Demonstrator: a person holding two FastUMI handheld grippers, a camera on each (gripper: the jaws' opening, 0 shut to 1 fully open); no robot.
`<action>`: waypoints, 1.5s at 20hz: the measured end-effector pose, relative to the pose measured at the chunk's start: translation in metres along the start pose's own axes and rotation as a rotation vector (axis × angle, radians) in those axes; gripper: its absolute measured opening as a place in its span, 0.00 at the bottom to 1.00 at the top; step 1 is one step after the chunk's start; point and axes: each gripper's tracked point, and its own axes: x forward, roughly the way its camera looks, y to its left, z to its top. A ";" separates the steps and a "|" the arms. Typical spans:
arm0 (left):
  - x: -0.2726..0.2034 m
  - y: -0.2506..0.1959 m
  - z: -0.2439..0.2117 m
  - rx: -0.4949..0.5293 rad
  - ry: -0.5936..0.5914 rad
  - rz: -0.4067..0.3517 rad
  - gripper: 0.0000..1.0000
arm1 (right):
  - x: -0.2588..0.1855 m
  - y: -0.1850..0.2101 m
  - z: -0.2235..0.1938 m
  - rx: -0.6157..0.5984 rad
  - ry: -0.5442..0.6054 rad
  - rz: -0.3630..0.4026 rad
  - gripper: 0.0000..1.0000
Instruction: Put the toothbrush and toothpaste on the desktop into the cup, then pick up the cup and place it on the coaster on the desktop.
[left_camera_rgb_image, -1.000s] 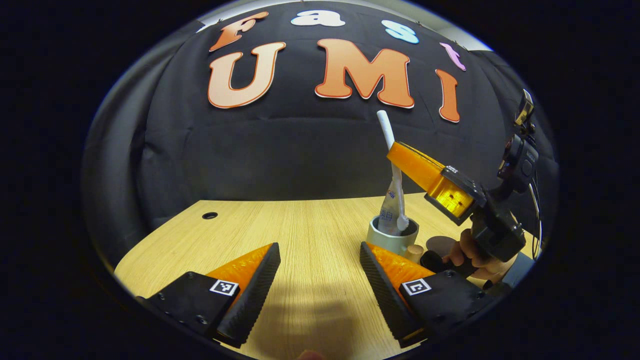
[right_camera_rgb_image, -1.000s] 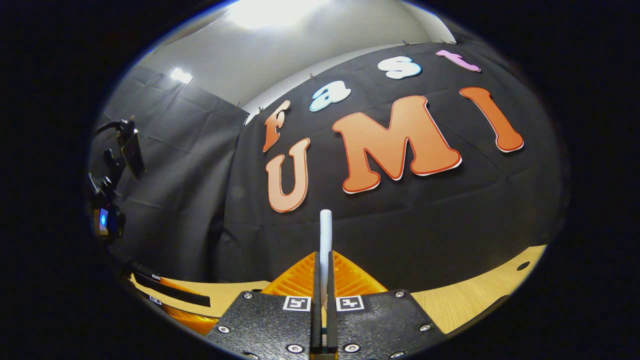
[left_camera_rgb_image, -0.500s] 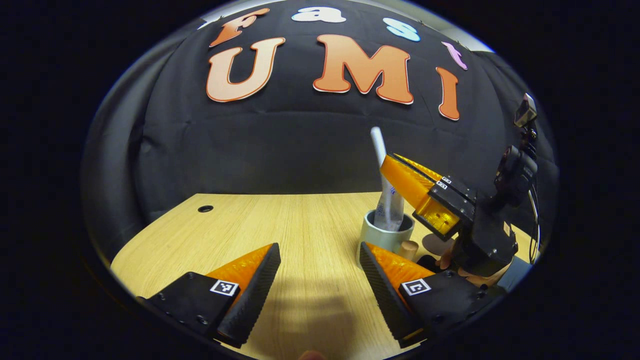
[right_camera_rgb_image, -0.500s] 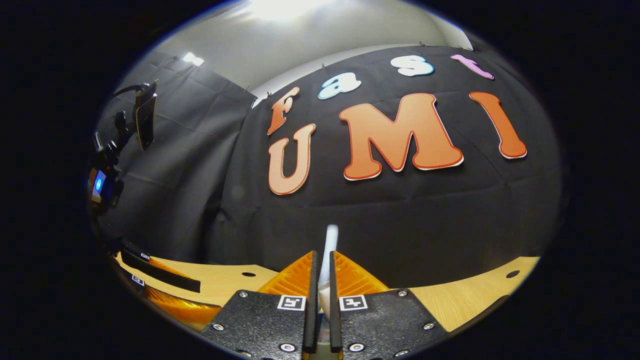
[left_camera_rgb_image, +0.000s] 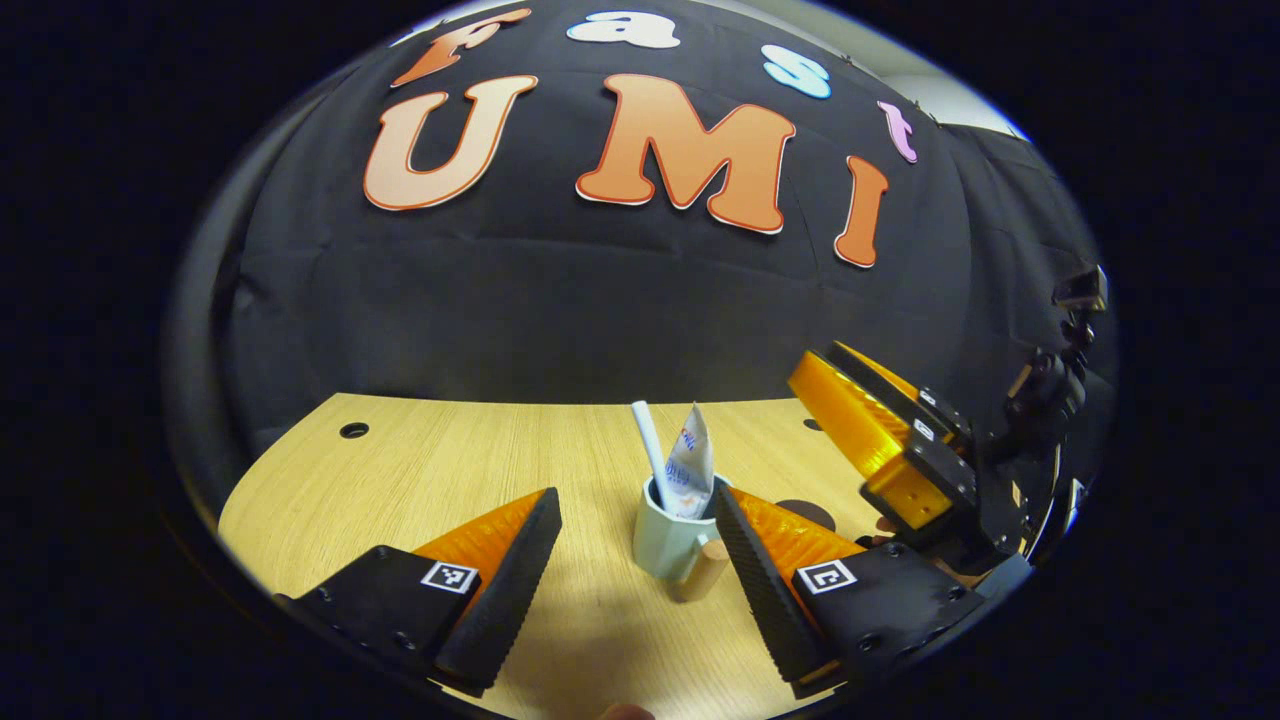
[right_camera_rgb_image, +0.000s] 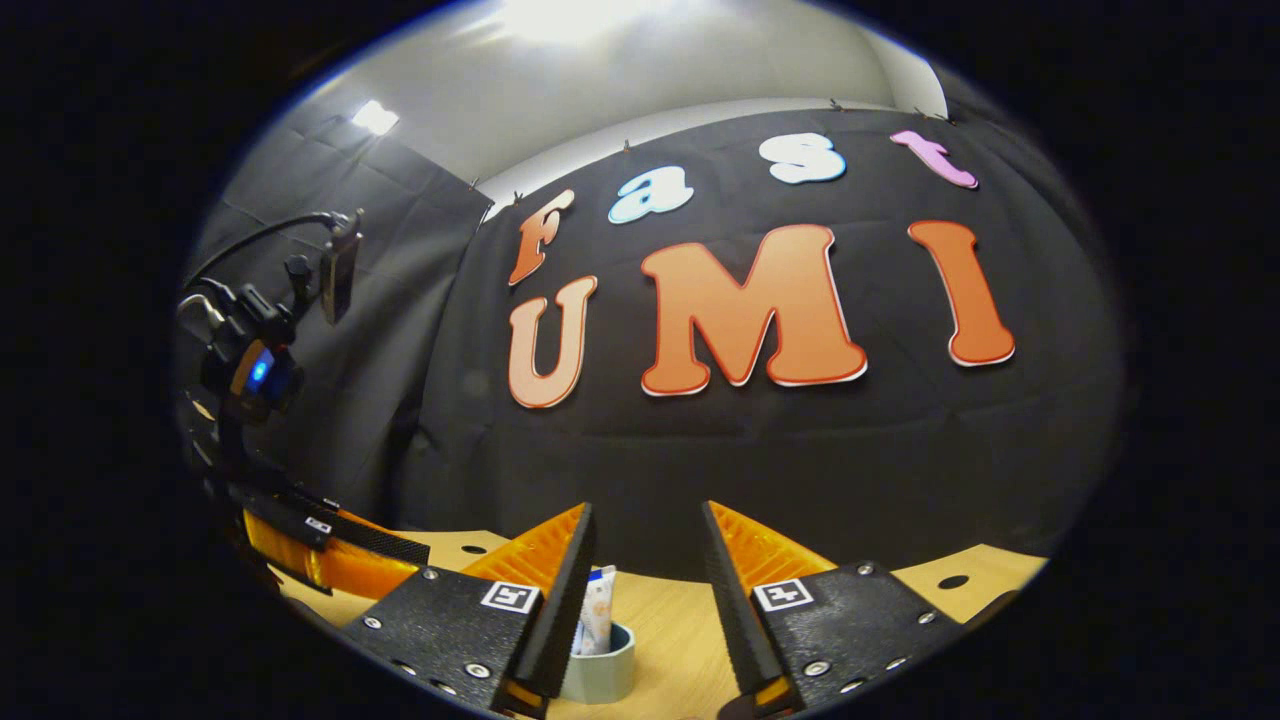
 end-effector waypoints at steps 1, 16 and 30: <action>0.002 -0.006 0.006 0.004 0.027 -0.012 1.00 | -0.008 -0.009 0.008 -0.002 -0.006 -0.010 0.64; 0.045 -0.045 -0.052 0.053 0.729 0.001 1.00 | -0.144 -0.158 0.050 -0.029 0.010 -0.212 0.96; 0.094 -0.050 -0.061 0.052 1.015 0.138 0.65 | -0.184 -0.174 0.049 -0.069 0.018 -0.264 0.97</action>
